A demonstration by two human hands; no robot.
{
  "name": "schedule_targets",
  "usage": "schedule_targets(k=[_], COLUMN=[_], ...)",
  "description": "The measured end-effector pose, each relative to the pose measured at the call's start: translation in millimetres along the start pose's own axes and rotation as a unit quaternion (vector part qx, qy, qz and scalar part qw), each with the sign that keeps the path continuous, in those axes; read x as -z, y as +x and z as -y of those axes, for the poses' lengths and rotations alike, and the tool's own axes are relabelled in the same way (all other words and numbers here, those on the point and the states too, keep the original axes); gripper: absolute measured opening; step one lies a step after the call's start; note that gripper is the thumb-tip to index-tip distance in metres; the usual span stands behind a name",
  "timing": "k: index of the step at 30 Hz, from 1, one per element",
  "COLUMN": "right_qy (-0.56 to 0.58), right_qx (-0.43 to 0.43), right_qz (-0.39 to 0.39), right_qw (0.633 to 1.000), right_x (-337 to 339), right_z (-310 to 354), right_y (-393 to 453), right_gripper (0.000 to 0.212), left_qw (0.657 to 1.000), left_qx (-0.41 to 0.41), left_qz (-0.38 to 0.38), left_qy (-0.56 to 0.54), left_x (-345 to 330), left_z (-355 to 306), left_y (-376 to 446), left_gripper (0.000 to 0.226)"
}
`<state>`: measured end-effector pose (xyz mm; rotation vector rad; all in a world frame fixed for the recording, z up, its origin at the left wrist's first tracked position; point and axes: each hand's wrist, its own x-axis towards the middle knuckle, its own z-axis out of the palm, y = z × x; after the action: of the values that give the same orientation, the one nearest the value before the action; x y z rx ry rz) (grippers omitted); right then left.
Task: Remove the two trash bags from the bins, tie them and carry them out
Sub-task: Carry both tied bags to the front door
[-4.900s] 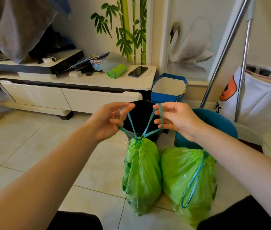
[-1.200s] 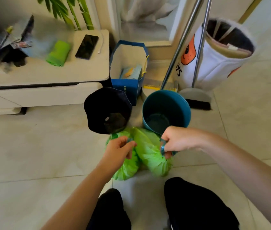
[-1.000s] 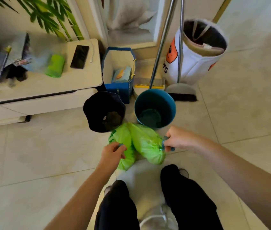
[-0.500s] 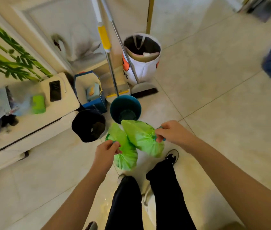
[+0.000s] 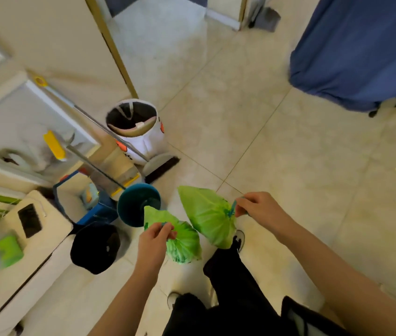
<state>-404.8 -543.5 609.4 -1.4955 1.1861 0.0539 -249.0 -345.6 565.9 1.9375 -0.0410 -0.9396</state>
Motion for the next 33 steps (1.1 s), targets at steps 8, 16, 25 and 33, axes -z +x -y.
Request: schedule_targets(k=[8, 16, 25, 33], right_qy=[0.025, 0.064, 0.118, 0.221], right_qx=[-0.029, -0.055, -0.101, -0.168], right_qz=[-0.007, -0.145, -0.355, -0.462], right_qw=[0.999, 0.986, 0.922, 0.842], right_x=[93, 193, 305, 398], right_z=[-22, -47, -87, -115], right_y=[22, 33, 50, 62], right_gripper=[0.028, 0.034, 0.035, 0.03], left_qw=[0.999, 0.987, 0.964, 0.914], left_qx=[-0.02, -0.095, -0.13, -0.158], left_qz=[0.014, 0.078, 0.192, 0.311], left_qy=[0.049, 0.108, 0.126, 0.209], left_x=[-100, -216, -362, -498], left_z=[-72, -147, -220, -275], left_y=[40, 57, 79, 83], left_gripper=[0.021, 0.023, 0.028, 0.026])
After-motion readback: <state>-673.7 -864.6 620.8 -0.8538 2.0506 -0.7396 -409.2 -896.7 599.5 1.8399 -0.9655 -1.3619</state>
